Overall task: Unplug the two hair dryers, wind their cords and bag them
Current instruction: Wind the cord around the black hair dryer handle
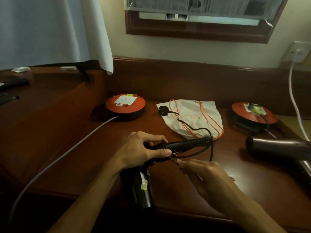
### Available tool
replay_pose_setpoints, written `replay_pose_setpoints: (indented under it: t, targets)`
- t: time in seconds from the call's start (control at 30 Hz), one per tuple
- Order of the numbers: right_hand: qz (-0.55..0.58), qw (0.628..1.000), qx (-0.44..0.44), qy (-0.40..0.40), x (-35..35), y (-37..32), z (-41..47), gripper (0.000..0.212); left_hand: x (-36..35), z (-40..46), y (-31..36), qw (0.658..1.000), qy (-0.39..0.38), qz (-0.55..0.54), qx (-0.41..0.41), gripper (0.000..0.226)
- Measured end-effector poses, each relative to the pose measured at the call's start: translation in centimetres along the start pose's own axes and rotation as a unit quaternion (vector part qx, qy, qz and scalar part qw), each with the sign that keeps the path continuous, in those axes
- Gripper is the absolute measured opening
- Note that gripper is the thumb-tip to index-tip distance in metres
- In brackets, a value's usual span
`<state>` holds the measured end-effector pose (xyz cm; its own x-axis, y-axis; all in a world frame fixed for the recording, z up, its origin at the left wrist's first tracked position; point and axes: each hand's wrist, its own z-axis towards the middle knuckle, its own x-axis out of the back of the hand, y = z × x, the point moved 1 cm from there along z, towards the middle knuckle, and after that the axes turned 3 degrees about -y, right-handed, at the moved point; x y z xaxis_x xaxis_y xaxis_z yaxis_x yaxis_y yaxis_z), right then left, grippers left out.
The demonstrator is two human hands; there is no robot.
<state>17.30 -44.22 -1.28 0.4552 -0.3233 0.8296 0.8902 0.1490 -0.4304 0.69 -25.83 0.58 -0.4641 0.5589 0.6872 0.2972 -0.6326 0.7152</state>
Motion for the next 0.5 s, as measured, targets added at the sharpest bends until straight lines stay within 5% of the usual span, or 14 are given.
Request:
replay_pose_setpoints:
  t: [0.17, 0.27, 0.37, 0.5]
  targets:
    - [0.106, 0.981, -0.130, -0.095, -0.9, 0.6, 0.3, 0.017, 0.4, 0.0, -0.3, 0.999, -0.022, -0.034, -0.002, 0.031]
    - [0.111, 0.972, -0.139, -0.154, -1.1, 2.6, 2.1, 0.018, 0.5, 0.2, -0.2, 0.998, -0.045, -0.036, 0.000, 0.035]
    - [0.094, 0.983, -0.089, -0.127, -1.1, 4.4, 3.5, 0.008, 0.6, -0.1, -0.4, 0.998, -0.062, -0.030, -0.002, 0.040]
    - [0.138, 0.968, -0.118, -0.174, -0.3, 6.6, 6.2, 0.019, 0.3, 0.1, 0.1, 0.996, -0.085, 0.033, 0.000, 0.041]
